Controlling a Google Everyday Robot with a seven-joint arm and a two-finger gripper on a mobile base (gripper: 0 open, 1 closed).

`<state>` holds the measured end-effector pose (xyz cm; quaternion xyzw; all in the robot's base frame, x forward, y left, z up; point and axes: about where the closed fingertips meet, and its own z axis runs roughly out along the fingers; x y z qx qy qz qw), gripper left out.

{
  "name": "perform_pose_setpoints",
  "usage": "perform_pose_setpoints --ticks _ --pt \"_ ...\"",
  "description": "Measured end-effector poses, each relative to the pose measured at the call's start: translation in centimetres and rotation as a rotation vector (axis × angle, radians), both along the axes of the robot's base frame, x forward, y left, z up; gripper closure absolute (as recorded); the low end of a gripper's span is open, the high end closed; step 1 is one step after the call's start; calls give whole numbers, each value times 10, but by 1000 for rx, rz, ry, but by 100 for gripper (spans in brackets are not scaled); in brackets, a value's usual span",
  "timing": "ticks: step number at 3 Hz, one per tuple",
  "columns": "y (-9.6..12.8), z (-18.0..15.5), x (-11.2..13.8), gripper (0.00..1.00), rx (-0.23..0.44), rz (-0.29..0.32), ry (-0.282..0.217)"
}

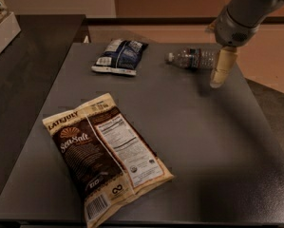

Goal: Place water bottle upright

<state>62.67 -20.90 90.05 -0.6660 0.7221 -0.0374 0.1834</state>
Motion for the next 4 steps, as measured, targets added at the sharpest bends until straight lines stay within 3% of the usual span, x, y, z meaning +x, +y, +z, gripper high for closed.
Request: perform_pose_setpoints --ticks 2,4 --pt "18 -25 52 0 -84 84 37" --pt "26 -52 72 0 -140 128 99"
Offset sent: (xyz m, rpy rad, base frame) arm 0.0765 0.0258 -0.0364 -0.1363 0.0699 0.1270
